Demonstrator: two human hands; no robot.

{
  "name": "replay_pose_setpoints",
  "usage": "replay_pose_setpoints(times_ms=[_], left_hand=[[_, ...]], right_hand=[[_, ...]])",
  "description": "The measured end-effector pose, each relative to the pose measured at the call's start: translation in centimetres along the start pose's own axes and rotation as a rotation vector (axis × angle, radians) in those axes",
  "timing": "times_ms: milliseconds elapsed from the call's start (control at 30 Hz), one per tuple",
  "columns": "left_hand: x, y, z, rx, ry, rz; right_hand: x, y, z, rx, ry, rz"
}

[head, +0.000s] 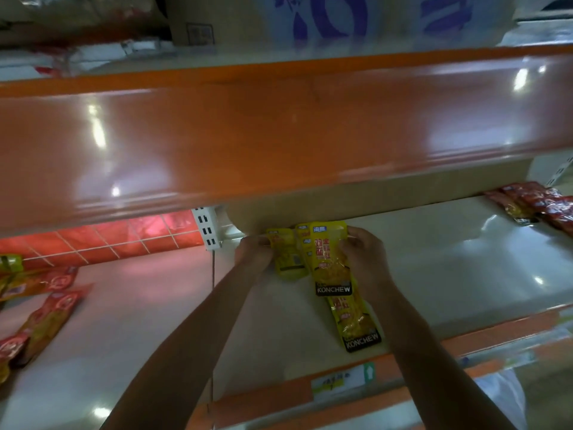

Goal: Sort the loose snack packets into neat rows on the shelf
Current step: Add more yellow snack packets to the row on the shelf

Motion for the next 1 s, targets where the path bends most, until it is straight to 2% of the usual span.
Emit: replay_pose_setpoints(times_ms=[133,233,433,567,700,800,900,1000], left_hand=[[-1.0,-0.2,-0.1,-0.046,0.253,-0.051],[-0.7,0.7,0.5,-0.154,0.438,-0.098],[-0.1,2.2,0.9,-0.181,0.575,-0.113],[-0.7,1.9,1.9,-0.174,0.529,-0.116],[-0.6,1.8,2.9,-0.111,0.759,-0.196],[-0.6,1.1,2.4,-0.06,0.61,-0.159],[-0.4,-0.1,1.2,-0.009,0.162,-0.012],[0.4,-0.3,0.4,0.056,-0.091,0.071]], right_hand=[[0.1,-0.2,-0.1,0.007,-0.008,0.005],[0.0,-0.1,0.2,0.01,-0.012,0.009],[-0.3,0.3,0.9,-0.011,-0.011,-0.003],[-0.3,0.5,1.0,-0.029,-0.028,0.001],[-0.3,0.5,0.5,-0.023,-0.012,0.002],[-0.4,0.5,0.1,-0.029,0.004,-0.011],[-0.2,0.5,-0.4,-0.019,0.007,-0.009],[0.0,0.5,-0.6,-0.016,-0.006,0.006]])
Point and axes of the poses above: each hand's wrist, its own y-axis away from the middle knuckle, its own z-axis out of the palm, x = y × z, the point moved 9 cm from there along -y, towards the middle knuckle, and after that the axes turned 5 degrees about z, right-handed, at the moved point
